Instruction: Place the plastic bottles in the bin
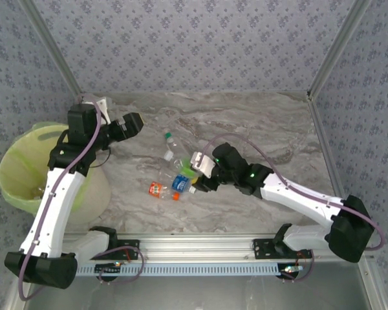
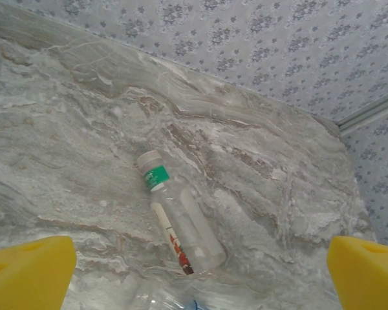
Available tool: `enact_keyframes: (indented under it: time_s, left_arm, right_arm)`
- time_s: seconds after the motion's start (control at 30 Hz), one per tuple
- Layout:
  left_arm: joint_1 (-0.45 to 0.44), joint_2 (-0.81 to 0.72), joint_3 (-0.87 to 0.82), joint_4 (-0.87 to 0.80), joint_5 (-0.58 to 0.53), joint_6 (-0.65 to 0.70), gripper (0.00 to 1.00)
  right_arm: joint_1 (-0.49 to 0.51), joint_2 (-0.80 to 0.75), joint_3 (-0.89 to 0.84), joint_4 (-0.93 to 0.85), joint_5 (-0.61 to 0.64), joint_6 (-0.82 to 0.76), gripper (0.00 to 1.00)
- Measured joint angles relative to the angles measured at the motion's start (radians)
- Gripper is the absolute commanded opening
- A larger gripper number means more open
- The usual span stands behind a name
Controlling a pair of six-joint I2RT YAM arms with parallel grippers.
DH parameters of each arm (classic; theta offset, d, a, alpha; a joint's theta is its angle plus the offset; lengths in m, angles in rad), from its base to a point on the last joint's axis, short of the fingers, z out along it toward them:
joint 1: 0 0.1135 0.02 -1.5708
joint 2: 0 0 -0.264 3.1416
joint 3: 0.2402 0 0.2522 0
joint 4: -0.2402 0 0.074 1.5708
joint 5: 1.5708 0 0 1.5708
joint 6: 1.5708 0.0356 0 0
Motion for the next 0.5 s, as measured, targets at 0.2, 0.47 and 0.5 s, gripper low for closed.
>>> enact_keyframes:
  time_s: [0.2, 0.47, 0.5]
  left_arm:
    - [-0.035, 0.0, -0.068, 0.134, 0.142, -0.01, 0.99]
    - [-0.204, 0.089, -0.095, 0.253, 0.167, -0.027, 0.99]
    - [-0.224, 0.111, -0.093, 0.261, 0.167, -0.029, 0.99]
  right_arm:
    - [-0.072, -0.014, -0.093, 0.232, 0.034, 0.203, 0.47]
    - [-0.083, -0.01, -0.126, 0.411, 0.016, 0.314, 0.49]
    - [-0.083, -0.005, -0.124, 0.424, 0.01, 0.316, 0.49]
